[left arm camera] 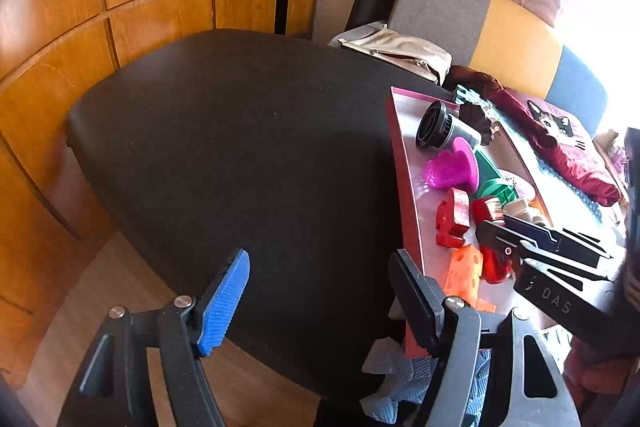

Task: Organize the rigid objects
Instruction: 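Carry the red cylinder over the white tray with the right gripper, then lower the red cylinder into the white tray and open the right gripper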

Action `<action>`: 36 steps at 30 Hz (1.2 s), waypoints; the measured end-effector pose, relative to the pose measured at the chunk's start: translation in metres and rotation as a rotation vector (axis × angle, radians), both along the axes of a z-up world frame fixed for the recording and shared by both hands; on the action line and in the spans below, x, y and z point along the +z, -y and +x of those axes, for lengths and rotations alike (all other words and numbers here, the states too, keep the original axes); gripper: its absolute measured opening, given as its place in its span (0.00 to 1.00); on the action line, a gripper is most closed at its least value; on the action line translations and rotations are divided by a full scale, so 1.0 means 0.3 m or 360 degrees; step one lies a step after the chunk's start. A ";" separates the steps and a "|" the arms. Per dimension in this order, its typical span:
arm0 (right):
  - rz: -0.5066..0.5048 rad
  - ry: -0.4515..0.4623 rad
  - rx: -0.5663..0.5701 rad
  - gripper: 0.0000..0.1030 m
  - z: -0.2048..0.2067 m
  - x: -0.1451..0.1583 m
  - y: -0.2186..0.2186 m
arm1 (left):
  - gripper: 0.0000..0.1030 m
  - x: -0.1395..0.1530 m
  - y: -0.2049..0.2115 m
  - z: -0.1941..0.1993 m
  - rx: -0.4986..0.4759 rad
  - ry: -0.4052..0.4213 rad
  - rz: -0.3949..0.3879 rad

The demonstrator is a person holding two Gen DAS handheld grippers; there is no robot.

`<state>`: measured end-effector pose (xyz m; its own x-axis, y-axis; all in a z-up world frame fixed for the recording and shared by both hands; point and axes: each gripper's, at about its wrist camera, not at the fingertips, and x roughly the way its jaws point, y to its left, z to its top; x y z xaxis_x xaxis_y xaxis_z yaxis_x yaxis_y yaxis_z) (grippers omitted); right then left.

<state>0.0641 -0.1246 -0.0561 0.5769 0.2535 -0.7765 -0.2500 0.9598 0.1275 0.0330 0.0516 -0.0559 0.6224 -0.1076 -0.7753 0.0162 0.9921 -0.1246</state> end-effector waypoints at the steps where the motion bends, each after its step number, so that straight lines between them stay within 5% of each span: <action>1: -0.0007 0.0001 0.0008 0.26 0.000 -0.002 -0.002 | 0.71 0.000 0.002 -0.002 -0.0004 0.0002 -0.0001; 13: 0.0024 0.0029 -0.0018 0.26 -0.030 0.012 0.010 | 0.71 0.022 0.018 -0.016 0.0003 0.0036 0.0019; 22: 0.0058 0.0261 -0.0068 0.34 -0.133 0.111 0.036 | 0.71 0.066 0.050 -0.045 0.0007 0.0110 0.0069; 25: 0.0058 0.0328 -0.0155 0.43 -0.173 0.132 0.063 | 0.77 0.082 0.065 -0.061 0.0015 0.0148 0.0086; 31: 0.0061 0.0365 -0.0345 0.45 -0.232 0.145 0.128 | 0.88 0.118 0.103 -0.107 0.0005 0.0224 0.0057; 33: 0.0062 0.0353 -0.0381 0.45 -0.237 0.143 0.147 | 1.00 0.129 0.122 -0.121 0.0000 0.0244 0.0064; 36: 0.0066 0.0342 -0.0423 0.45 -0.246 0.140 0.171 | 1.00 0.144 0.143 -0.139 -0.0015 0.0271 0.0064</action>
